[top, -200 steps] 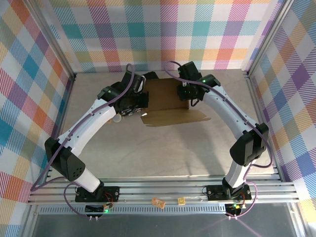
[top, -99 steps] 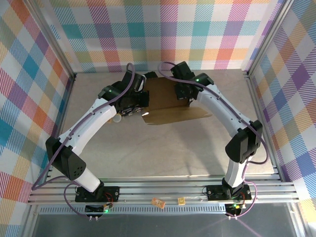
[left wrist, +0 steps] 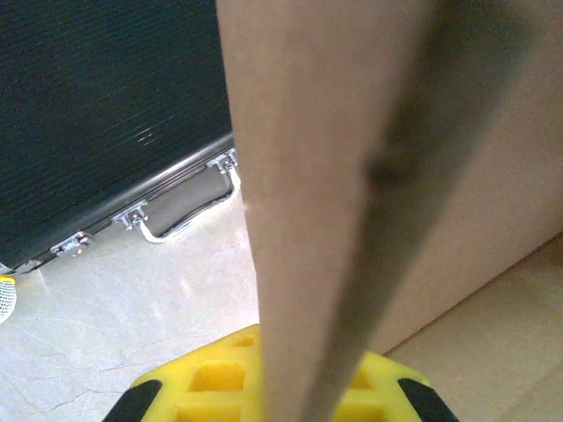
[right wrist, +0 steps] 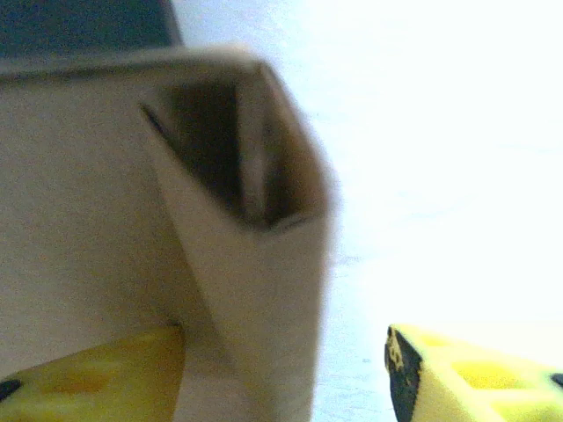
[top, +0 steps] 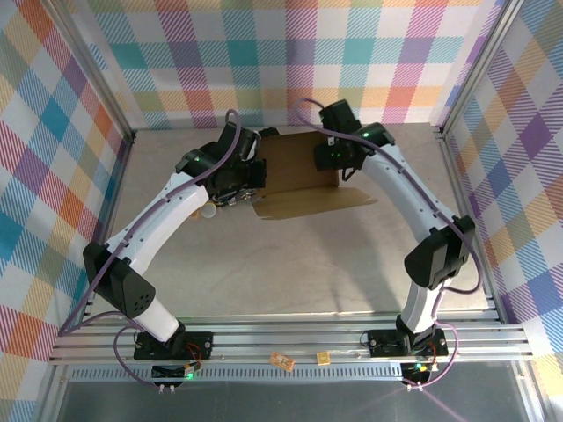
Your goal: Fold the paper box
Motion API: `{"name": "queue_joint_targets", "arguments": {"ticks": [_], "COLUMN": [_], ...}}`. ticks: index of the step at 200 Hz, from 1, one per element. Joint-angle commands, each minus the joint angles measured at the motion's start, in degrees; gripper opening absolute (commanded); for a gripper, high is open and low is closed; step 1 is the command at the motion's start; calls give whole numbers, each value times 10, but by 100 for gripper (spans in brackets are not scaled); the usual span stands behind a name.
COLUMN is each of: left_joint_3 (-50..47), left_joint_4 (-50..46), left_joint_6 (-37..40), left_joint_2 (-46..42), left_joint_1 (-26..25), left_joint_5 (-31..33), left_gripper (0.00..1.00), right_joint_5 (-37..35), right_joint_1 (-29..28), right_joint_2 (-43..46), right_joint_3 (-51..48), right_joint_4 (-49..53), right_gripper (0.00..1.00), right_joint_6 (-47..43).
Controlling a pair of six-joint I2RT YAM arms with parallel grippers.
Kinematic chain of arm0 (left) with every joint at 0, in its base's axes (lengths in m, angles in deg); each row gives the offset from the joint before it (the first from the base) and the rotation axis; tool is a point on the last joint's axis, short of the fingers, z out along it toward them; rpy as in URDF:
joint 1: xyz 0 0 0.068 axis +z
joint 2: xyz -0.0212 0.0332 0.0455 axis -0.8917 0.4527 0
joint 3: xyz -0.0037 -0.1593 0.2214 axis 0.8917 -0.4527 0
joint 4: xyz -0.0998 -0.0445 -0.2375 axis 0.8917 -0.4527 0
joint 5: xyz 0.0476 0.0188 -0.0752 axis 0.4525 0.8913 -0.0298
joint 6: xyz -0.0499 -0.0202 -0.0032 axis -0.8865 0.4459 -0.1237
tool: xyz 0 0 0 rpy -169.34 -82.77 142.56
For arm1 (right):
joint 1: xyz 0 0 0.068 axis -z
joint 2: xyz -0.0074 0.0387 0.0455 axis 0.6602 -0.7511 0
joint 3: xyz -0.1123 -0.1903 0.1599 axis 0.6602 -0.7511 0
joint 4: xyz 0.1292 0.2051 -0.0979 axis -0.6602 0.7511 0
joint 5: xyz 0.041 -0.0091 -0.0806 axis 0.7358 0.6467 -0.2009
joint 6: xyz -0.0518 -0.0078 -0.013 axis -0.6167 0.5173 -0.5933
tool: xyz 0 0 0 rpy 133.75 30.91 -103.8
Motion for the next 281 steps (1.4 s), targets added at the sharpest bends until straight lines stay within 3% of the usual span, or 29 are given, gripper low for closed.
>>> {"name": "queue_joint_targets", "arguments": {"ticks": [1,33,82,130,159,227,255,281], "left_joint_3": [27,37,45,45,45,49,52,53], "left_joint_4": [8,1,-4,-5,-7,-9,-11,-14], "left_joint_6": [8,9,9,11,11,12,12,10], "left_joint_2": [4,14,21,19,20,21,22,22], "left_joint_1": [-6,-5,-5,-5,-5,-4,-4,-4], "left_joint_5": [-39,-42,-46,-46,-46,-49,-50,-49], "left_gripper": [0,0,0,0,0,0,0,0], "right_joint_5": [149,184,138,99,96,76,36,-58], "right_joint_1": [12,31,43,45,51,53,43,8], "right_joint_2": [38,67,65,51,54,53,48,30], "right_joint_3": [34,-6,-8,-5,1,-3,5,32], "right_joint_4": [-21,-56,-52,-46,-50,-48,-47,-24], "right_gripper": [67,71,69,53,49,0,0,0], "right_joint_6": [14,28,36,12,7,-15,-16,-25]}}
